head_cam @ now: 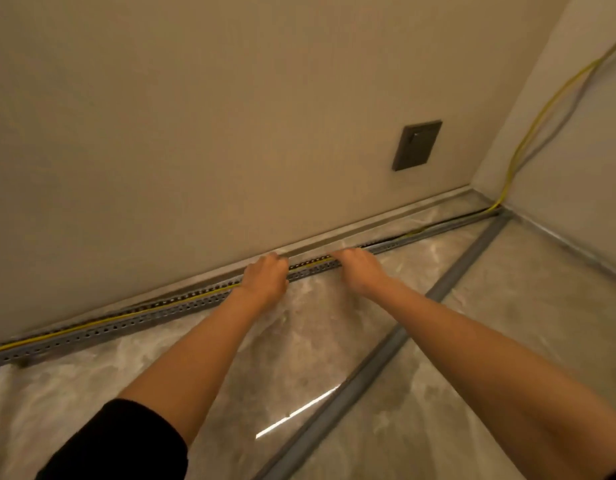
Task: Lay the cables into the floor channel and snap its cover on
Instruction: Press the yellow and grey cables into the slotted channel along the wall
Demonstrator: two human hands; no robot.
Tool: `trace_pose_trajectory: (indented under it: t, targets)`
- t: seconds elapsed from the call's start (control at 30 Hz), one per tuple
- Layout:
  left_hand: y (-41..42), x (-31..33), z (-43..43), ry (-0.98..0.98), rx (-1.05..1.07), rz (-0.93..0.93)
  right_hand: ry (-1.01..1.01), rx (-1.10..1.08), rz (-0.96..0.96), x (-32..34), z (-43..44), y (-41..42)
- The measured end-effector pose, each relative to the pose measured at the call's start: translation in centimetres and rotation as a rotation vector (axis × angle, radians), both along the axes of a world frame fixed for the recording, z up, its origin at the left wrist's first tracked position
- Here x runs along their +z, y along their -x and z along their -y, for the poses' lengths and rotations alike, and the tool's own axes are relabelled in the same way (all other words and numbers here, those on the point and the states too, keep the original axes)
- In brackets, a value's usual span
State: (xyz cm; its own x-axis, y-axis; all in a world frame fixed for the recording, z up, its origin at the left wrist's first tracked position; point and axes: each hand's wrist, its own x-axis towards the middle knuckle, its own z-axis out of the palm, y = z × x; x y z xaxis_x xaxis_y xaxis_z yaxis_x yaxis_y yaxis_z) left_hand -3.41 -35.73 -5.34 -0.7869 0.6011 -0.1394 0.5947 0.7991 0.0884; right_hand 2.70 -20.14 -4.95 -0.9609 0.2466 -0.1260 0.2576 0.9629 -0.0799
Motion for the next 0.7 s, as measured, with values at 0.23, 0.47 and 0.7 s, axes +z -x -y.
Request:
trace_pose_trajectory:
  t: [0.23, 0.47, 0.7]
  targets:
    - [-1.4, -1.0, -13.9, 0.030, 0.007, 0.008, 0.058, -0.050, -0.015, -0.5, -15.2, -1.5]
    - [-1.1, -1.3, -22.2, 0.081, 0.087, 0.053, 0.023, -0.008, 0.006, -1.4, -23.9, -0.5]
    - [0.7, -1.5, -25.6, 0.151, 0.055, 0.055, -0.057, 0.019, 0.013, -2.2, -27.6, 1.6]
